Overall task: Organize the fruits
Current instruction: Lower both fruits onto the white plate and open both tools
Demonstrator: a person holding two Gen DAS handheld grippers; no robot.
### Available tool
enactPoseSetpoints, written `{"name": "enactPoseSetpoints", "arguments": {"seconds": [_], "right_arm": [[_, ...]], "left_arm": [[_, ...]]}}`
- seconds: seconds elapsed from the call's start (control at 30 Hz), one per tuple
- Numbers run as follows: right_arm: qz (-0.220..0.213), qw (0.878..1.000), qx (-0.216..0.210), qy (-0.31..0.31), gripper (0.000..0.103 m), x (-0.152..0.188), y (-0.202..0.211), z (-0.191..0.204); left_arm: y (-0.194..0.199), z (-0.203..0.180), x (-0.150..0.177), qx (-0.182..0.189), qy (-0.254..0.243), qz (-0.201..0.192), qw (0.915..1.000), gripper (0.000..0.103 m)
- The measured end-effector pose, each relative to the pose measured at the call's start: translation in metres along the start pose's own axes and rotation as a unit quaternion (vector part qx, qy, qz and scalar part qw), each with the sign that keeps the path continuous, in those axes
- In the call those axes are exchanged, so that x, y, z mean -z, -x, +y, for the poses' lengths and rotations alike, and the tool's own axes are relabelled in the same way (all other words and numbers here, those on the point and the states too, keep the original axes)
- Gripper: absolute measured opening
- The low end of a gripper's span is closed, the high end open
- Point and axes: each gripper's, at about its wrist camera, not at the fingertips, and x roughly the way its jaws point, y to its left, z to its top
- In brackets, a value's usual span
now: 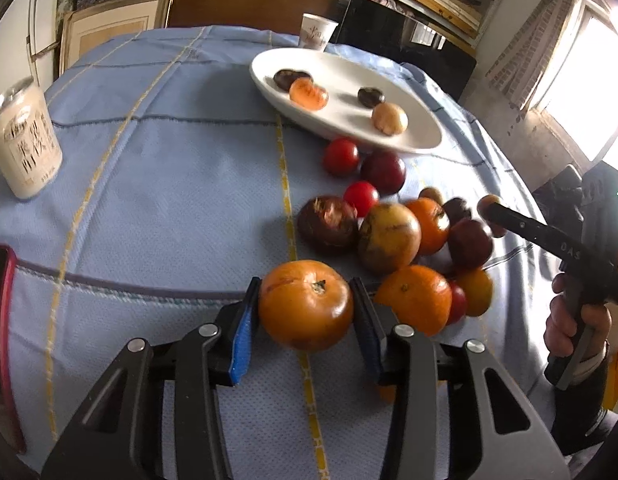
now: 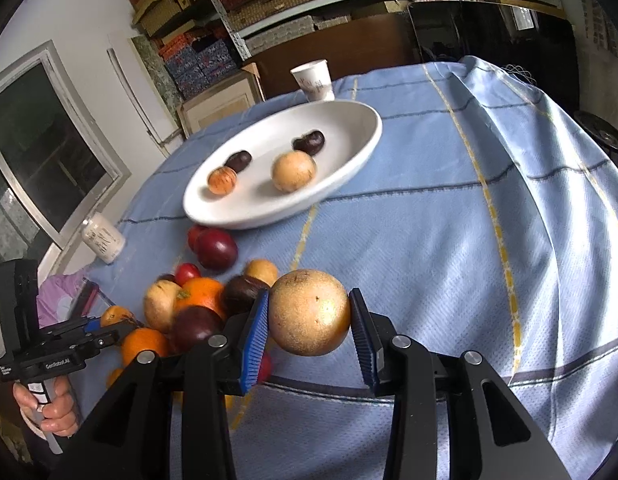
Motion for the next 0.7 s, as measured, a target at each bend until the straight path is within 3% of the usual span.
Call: {"name": "enactPoseSetpoints", "arguments": {"seconds": [0.2, 0.37, 0.53, 0.7], "right_arm": [[-0.028, 0.999, -0.002, 0.046, 0.04, -0.041, 0.009, 0.026], [-0.048, 0.997, 0.003, 0.055, 0.04, -0.078, -0.014, 0.04], [-0.034, 0.998, 0.01, 0.046, 0.04, -0.089, -0.051, 0.042], [-0.026, 0.998, 0.032, 0.046, 0.04, -0.087, -0.075, 0.037]], "left_arm": [[0.028, -0.017, -0.052, 0.001, -0.037, -0.049, 0.9981, 0.043], [0.015, -0.041, -0.108, 0.006, -0.056, -0.072, 0.9958, 0.043], [-0.028, -0.054, -0.139, 0.006, -0.06, -0.052, 0.9968, 0.043], [-0.073, -0.057, -0.147, 0.001, -0.065, -0.019, 0.9977, 0.043]]}}
